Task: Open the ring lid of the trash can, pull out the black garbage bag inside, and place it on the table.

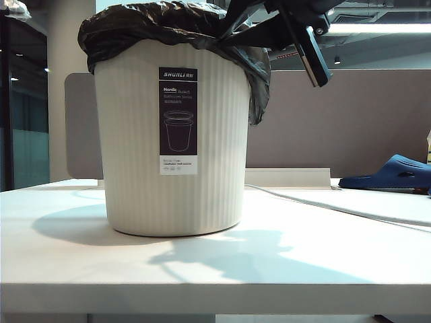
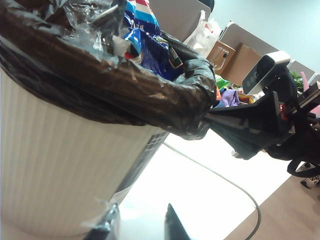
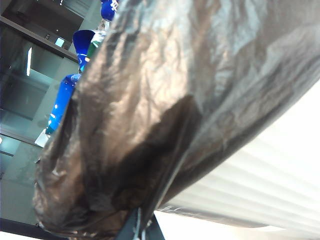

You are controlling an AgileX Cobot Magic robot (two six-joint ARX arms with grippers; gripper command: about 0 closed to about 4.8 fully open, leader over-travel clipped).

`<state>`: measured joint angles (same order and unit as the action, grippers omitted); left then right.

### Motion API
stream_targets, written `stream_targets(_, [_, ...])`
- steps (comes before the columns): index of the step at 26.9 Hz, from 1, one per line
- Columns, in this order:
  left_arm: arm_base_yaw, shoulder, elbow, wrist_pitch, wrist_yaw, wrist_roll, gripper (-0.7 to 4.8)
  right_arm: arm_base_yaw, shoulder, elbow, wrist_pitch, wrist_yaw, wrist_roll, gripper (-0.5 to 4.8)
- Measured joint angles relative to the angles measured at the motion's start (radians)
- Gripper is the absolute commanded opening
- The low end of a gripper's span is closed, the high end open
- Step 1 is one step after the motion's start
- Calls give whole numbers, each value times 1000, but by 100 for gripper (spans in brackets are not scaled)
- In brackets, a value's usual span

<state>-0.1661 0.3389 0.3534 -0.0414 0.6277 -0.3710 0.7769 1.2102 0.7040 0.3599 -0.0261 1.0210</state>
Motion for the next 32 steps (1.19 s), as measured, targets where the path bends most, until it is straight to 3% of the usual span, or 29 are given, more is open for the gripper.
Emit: stream_targets(32, [0,13,0,24,-8,2,116,14,-121,5,1,-126,20,-1])
